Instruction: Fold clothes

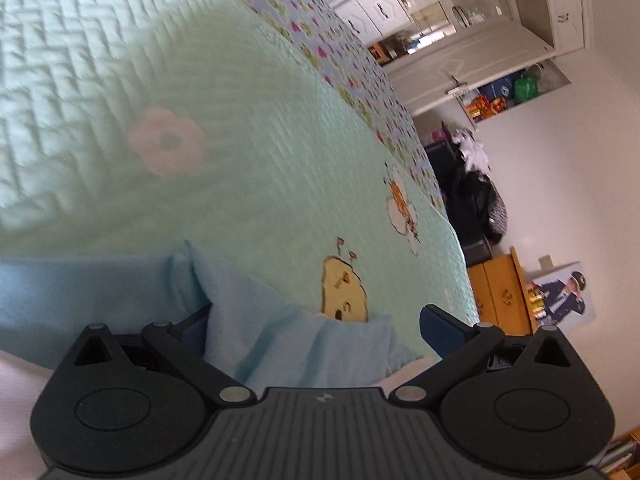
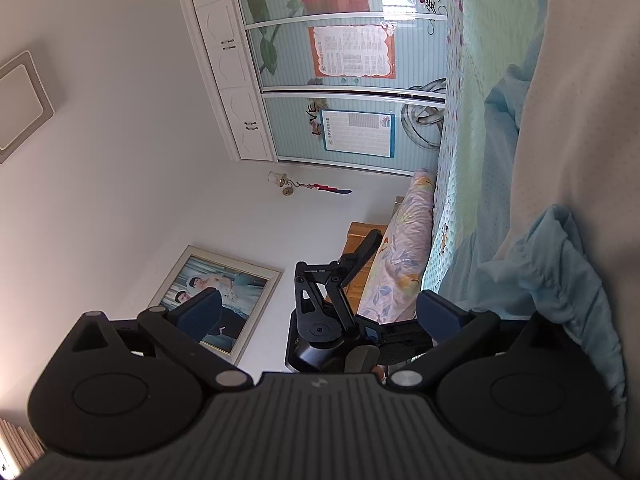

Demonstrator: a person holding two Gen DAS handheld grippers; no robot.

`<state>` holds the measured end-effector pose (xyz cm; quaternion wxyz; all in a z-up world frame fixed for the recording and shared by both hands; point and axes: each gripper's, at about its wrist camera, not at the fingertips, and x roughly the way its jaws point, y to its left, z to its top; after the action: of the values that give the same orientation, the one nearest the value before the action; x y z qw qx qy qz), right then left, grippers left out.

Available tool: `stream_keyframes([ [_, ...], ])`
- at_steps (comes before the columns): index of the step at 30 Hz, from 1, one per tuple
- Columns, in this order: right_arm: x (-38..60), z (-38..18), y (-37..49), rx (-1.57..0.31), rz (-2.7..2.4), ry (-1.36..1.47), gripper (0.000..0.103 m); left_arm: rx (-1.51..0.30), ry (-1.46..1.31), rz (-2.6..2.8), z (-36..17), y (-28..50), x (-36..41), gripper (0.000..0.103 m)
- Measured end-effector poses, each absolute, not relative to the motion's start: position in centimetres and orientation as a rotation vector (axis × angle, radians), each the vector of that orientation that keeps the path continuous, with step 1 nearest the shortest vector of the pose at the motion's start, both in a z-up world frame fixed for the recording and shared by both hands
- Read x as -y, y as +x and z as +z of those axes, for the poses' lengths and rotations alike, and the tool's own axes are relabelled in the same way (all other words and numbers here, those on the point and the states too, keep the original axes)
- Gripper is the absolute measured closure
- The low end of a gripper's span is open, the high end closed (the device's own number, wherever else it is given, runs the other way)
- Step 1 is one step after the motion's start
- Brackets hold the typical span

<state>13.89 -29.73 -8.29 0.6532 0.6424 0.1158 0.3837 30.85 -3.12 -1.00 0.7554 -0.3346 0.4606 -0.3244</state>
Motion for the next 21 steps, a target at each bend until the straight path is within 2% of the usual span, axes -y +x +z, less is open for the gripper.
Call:
stream_keyframes([
  [4,29.7,-8.4,13.8,-0.262,0.871,1.456,0.000,-0.941,-0.783,-0.667,-1.3,31.2,3.5,0.001],
  [7,29.7,-8.5,13.7,-0.262,0.873,1.453,0.000,-0.852,-0.911,-0.557,-1.5,31.6,2.4,0.001],
  [9,29.7,-8.5,13.6,-0.262,0.874,1.451,0.000,-0.855,-0.992,-0.526,-1.9,32.2,1.8,0.002],
  [14,29.8,-8.7,13.3,-0.262,0.875,1.451,0.000,-0.862,-0.883,-0.495,-0.8,32.9,2.0,0.003],
  [21,29.8,-8.7,13.0,-0.262,0.875,1.454,0.000,-0.830,-0.863,-0.391,-0.5,32.6,-0.3,0.005],
])
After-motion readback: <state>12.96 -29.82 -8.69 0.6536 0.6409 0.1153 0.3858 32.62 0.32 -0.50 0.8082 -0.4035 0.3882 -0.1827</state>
